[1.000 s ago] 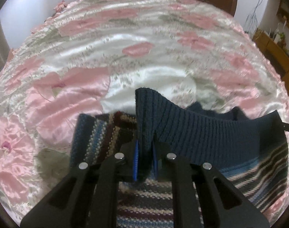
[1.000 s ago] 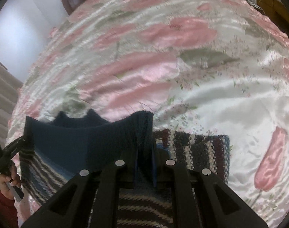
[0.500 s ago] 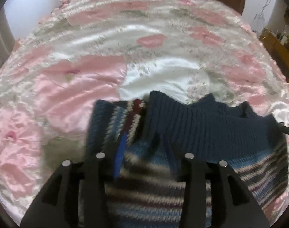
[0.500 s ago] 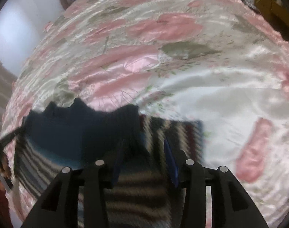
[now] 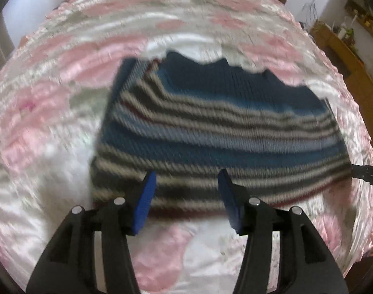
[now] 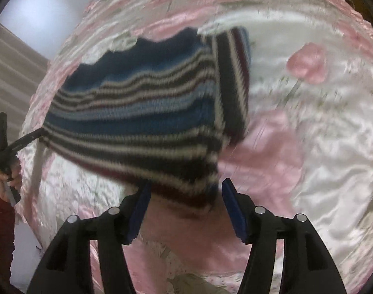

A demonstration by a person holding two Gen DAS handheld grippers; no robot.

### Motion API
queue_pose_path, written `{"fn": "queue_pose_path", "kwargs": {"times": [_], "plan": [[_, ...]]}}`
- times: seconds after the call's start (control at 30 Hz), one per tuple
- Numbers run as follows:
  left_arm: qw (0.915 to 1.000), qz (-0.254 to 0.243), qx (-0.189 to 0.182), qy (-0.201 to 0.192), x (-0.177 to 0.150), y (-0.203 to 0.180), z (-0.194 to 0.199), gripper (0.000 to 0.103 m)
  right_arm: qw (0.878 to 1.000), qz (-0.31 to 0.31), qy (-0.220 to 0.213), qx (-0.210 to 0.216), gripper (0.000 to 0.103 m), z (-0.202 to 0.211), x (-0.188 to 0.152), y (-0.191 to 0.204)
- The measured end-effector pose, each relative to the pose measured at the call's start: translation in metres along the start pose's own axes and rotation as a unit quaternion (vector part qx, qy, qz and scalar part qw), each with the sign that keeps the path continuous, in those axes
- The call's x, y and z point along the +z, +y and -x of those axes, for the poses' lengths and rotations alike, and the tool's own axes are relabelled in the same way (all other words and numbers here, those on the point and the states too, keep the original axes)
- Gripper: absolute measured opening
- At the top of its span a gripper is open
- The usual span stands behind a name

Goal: Fold small clothes
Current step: 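Move the open right gripper to the side edge of the folded sweater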

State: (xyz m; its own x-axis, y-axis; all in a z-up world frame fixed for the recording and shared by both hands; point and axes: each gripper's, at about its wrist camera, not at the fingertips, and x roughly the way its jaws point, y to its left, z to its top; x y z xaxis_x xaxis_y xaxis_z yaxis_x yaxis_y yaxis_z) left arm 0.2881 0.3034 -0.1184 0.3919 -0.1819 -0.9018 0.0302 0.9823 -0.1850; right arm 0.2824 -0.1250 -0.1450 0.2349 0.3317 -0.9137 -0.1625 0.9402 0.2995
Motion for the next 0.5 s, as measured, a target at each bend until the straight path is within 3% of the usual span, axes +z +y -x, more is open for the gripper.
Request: {"fn": "queue_pose_path", "kwargs": {"times": [0.1, 0.17, 0.3, 0.5], "plan": [[0.9997, 0.01, 0.008, 0.019, -0.012, 0.002, -0.015, 0.052, 1.0, -0.002, 0.001, -0.009, 0.028, -0.006, -0.003, 0.001], [0.9995, 0.017, 0.014, 0.024, -0.016, 0.007, -0.022, 0.051, 1.0, -0.003, -0.002, -0.013, 0.015, -0.004, -0.001, -0.002], [0.9993, 0.02, 0.011, 0.03, -0.018, 0.013, -0.026, 0.05, 0.999, -0.02, -0.026, 0.023, 0.013, 0.018, -0.003, -0.01], [0.999, 0.02, 0.015, 0.037, -0.023, 0.015, -0.038, 0.051, 0.999, -0.033, 0.012, 0.0, 0.013, -0.014, -0.016, -0.025]]}}
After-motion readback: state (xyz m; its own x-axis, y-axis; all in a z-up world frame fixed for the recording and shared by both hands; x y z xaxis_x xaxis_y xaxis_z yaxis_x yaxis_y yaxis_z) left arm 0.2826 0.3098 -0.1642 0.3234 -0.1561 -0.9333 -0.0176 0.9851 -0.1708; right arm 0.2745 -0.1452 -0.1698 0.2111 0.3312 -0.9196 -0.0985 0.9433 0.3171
